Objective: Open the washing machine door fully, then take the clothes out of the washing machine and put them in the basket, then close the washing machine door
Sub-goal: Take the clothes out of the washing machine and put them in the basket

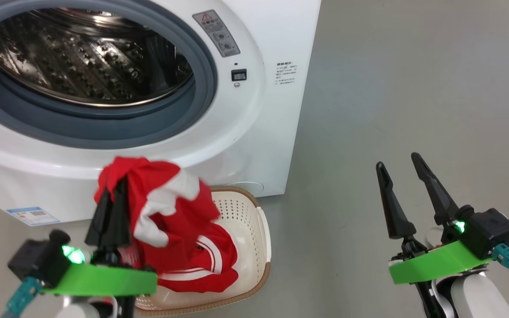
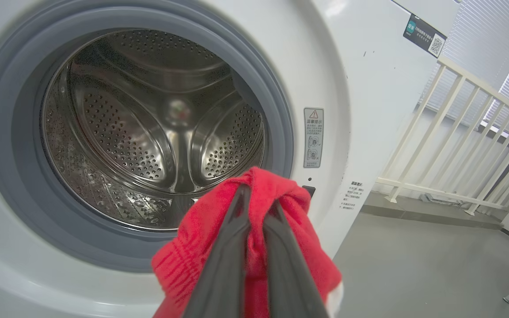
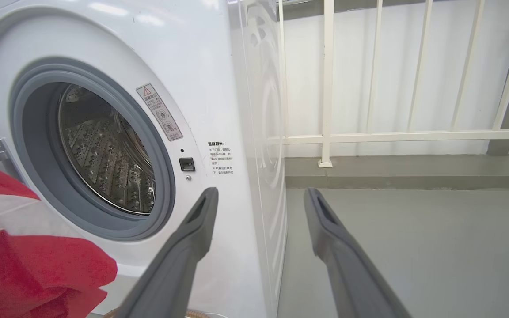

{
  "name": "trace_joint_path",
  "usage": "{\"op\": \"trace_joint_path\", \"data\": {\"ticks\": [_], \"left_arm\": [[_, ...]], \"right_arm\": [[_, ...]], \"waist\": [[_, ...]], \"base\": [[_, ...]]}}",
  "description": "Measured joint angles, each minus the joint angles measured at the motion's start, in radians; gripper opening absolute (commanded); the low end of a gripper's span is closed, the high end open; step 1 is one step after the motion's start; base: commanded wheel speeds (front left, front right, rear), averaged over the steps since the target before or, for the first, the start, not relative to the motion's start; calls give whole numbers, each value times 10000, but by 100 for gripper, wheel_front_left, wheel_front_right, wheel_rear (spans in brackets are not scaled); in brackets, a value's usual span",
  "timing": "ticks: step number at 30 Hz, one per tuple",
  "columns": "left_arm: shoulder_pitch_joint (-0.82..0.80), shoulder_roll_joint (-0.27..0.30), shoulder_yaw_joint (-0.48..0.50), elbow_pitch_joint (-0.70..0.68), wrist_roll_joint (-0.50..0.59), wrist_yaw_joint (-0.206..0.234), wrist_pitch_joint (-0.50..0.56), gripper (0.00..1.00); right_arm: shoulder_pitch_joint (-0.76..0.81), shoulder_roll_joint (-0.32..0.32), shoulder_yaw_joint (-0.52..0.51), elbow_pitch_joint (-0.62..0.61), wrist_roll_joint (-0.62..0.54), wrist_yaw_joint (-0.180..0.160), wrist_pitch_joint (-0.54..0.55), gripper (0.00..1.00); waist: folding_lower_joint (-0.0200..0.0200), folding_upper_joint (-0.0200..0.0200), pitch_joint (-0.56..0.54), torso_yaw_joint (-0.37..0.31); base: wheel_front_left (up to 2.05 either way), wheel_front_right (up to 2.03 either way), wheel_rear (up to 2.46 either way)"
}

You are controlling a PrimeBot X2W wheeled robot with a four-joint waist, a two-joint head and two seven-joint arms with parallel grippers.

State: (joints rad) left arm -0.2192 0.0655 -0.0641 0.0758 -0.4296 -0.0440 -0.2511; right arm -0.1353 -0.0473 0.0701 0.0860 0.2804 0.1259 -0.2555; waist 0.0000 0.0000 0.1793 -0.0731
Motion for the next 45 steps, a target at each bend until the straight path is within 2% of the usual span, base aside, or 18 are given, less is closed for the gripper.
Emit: {"op": "trace_joint_path", "data": {"ticks": [7, 13, 19, 27, 45], "left_arm": [[738, -102, -242, -364, -290, 261, 121, 0], [713, -127, -251, 489, -821, 167, 119, 0], [126, -138, -286, 1998, -844, 148, 105, 0], [-1232, -192, -366, 4621, -886, -163, 25, 0], [-4391, -222, -880, 9703, -79, -360, 31, 0]], "right_arm": [[183, 2, 13, -6, 0, 0, 0, 100], [188, 2, 44, -6, -19, 0, 0, 100], [182, 2, 84, -6, -46, 0, 0, 100], [10, 2, 146, -13, -42, 0, 0, 100], [-871, 0, 343, -180, -29, 0, 0, 100]], "waist": [[0, 0, -52, 17], [0, 0, 104, -15], [0, 0, 338, -73], [0, 0, 958, -222], [0, 0, 2873, -617]], "base": [[0, 0, 0], [0, 0, 0], [0, 0, 0], [0, 0, 0], [0, 0, 0]]}}
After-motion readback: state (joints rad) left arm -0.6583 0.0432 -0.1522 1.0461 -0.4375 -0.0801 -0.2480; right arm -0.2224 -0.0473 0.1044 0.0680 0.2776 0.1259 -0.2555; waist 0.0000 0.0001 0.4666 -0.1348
